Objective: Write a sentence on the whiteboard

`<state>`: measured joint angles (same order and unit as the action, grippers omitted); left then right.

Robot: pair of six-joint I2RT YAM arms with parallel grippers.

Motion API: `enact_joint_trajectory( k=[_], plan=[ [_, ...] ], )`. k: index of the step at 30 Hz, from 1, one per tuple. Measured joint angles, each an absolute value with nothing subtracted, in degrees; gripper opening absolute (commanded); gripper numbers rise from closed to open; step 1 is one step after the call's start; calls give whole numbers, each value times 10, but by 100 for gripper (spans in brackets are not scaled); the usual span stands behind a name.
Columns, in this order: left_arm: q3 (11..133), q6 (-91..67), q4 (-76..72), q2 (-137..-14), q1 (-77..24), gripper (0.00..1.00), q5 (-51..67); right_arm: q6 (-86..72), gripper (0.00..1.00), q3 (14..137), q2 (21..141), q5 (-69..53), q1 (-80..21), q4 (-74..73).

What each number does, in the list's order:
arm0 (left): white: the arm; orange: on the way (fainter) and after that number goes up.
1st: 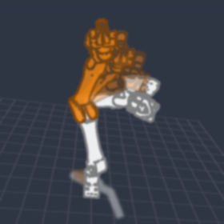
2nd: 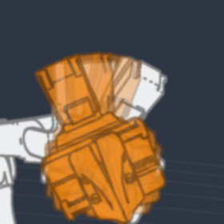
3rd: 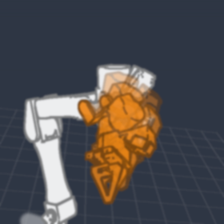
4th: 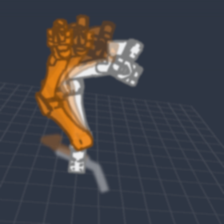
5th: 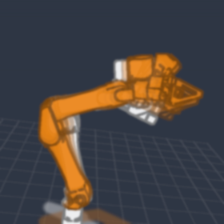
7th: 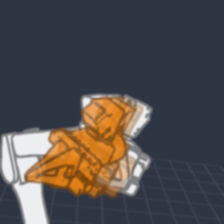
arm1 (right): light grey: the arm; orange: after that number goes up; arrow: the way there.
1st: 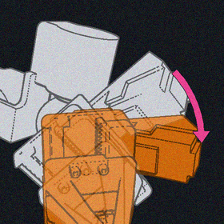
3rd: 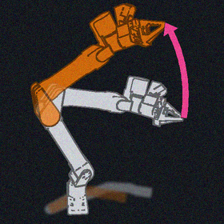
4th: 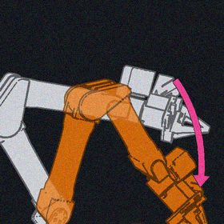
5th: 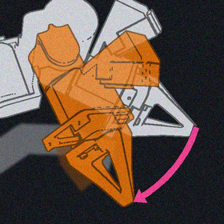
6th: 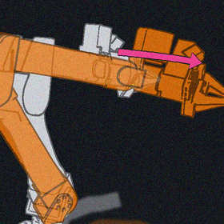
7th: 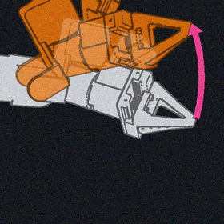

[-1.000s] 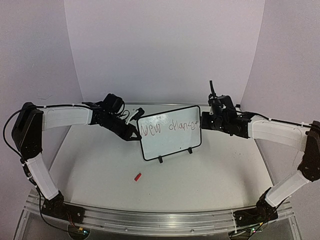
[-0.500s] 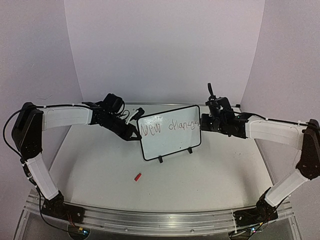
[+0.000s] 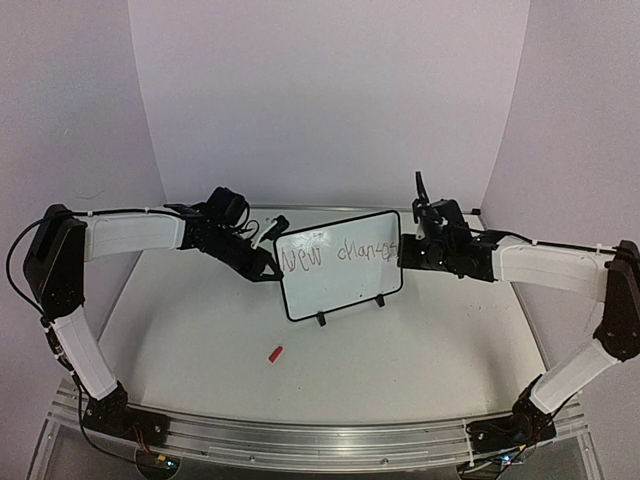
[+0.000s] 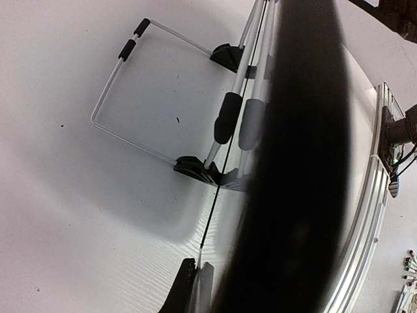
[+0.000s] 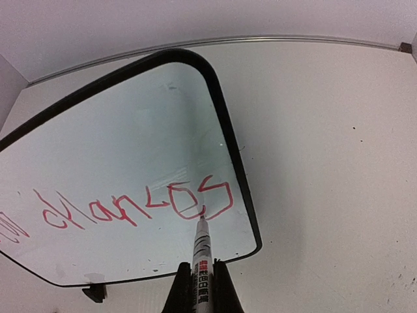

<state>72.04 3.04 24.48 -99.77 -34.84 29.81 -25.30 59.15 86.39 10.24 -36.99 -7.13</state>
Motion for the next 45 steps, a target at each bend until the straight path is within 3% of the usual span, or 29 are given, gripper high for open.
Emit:
enact_joint_trajectory(
  k=[13, 25, 45],
  plan=[
    [720, 30, 245, -998, -350, 0, 296, -257, 0, 552, 724, 23, -370, -55],
    [720, 30, 245, -998, -352, 0, 294, -269, 0, 536, 702, -22, -393, -63],
    [720, 30, 245, -997, -352, 0, 295, -280, 0, 570, 814, 42, -540, -20]
  ],
)
